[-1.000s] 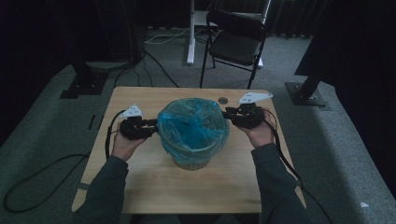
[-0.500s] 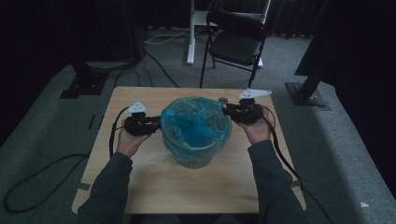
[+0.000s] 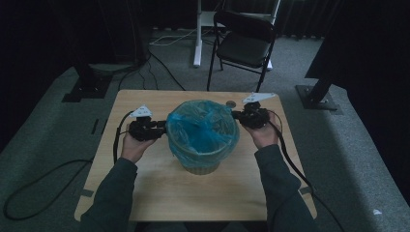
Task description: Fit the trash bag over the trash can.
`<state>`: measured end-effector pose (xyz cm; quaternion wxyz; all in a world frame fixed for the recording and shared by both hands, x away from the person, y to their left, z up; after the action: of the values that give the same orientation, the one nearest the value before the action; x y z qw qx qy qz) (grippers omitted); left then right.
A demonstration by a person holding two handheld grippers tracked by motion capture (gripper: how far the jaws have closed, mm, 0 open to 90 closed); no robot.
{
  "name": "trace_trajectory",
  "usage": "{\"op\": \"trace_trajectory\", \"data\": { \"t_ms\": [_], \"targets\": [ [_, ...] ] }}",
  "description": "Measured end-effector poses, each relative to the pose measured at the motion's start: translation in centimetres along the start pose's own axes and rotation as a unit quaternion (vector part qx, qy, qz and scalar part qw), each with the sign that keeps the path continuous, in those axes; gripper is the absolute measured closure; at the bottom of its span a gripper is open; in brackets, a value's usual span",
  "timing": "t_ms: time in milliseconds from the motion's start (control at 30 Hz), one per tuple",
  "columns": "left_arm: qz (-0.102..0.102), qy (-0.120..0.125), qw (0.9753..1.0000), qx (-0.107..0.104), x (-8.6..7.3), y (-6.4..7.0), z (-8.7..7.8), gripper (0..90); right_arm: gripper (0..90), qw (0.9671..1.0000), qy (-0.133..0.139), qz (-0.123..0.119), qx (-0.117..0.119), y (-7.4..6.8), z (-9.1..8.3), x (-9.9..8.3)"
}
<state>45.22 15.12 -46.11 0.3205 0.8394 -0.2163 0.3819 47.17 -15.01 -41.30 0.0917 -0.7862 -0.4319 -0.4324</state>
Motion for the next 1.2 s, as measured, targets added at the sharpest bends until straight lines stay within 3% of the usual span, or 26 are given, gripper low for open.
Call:
{"op": "trace_trajectory", "data": {
  "t_ms": [167, 433, 700, 900, 1033, 1200],
  "targets": [
    [0.0, -0.001, 1.0, 0.0, -0.1, 0.0, 0.0, 61.2, 90.0, 0.9999, -0.014, 0.004, 0.004, 0.0, 0.2, -0.6],
    [-0.002, -0.003, 1.0, 0.002, -0.3, -0.3, -0.2, 61.1, 90.0, 0.9988, -0.043, 0.017, 0.017, -0.4, 0.9, -3.5],
    [-0.015, 0.008, 0.9998, 0.005, -0.4, -1.1, -1.3, 58.9, 90.0, 0.9976, -0.064, 0.009, 0.025, -1.0, 0.7, -5.4],
    [-0.028, 0.023, 0.9993, -0.003, -0.7, -1.8, -2.7, 54.9, 90.0, 0.9976, -0.064, 0.008, 0.026, -1.1, 0.4, -5.6],
    [-0.043, 0.038, 0.9979, -0.029, -0.9, -2.2, -3.8, 53.8, 90.0, 0.9981, -0.055, 0.007, 0.025, -1.0, 0.0, -5.4],
    [-0.036, 0.05, 0.9975, -0.036, -0.6, -2.0, -4.9, 53.0, 90.0, 0.9984, -0.05, 0.002, 0.025, -1.2, -0.3, -5.2]
  ]
}}
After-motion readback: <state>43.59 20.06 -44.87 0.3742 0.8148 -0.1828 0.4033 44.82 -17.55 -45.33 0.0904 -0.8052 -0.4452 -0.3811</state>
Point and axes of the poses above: each handheld gripper's, and its own axes: z roughly forward along the jaws, x roughly out of its top, y roughly to its right, the point moved 7 cm from there along z, roughly forward along the jaws, and after that the axes turned 15 degrees about -z, right-handed, at the moved point
